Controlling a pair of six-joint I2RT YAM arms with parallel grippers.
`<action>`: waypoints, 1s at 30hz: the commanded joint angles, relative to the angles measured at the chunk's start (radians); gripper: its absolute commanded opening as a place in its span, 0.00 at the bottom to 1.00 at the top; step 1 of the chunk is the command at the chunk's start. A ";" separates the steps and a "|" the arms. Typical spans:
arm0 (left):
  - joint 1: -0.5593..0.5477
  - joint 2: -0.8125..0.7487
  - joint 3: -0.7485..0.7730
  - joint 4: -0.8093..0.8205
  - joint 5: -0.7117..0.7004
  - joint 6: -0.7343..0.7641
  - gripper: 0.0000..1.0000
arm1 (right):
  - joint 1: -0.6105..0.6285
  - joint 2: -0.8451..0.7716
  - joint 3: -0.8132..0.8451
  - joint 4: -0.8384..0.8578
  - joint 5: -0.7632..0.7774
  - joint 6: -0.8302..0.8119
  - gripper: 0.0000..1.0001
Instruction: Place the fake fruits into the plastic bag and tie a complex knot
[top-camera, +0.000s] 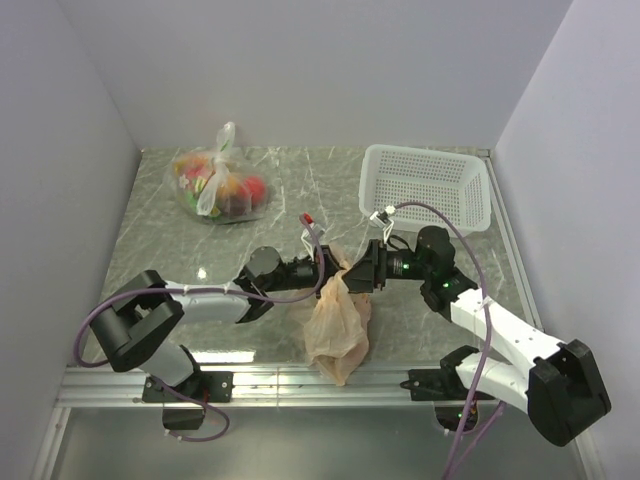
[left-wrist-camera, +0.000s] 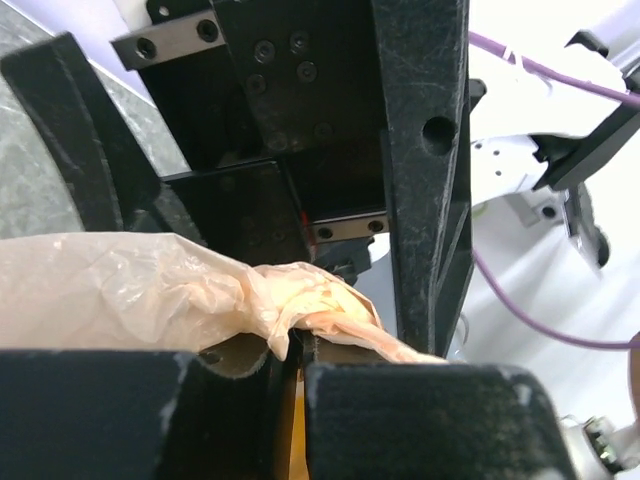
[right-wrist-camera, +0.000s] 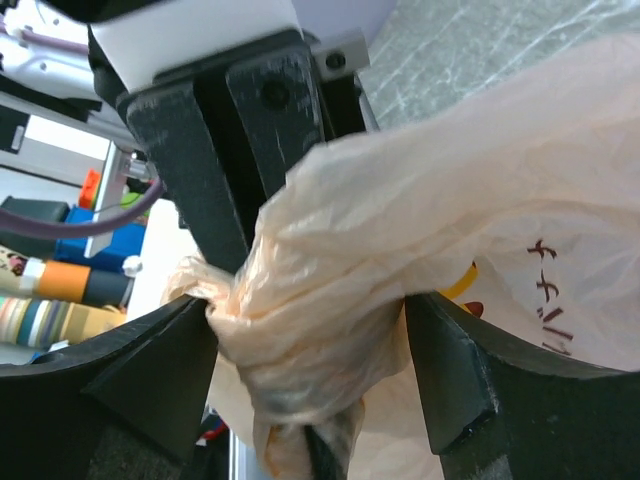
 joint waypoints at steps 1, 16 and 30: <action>-0.045 -0.001 0.014 0.101 -0.050 -0.054 0.11 | 0.010 0.024 0.020 0.085 0.032 0.025 0.78; -0.082 0.032 0.020 -0.033 -0.097 -0.012 0.07 | -0.051 0.018 0.175 -0.438 -0.029 -0.365 0.80; -0.069 0.022 0.012 0.009 -0.025 0.000 0.14 | -0.261 -0.048 0.409 -1.185 -0.159 -1.027 0.94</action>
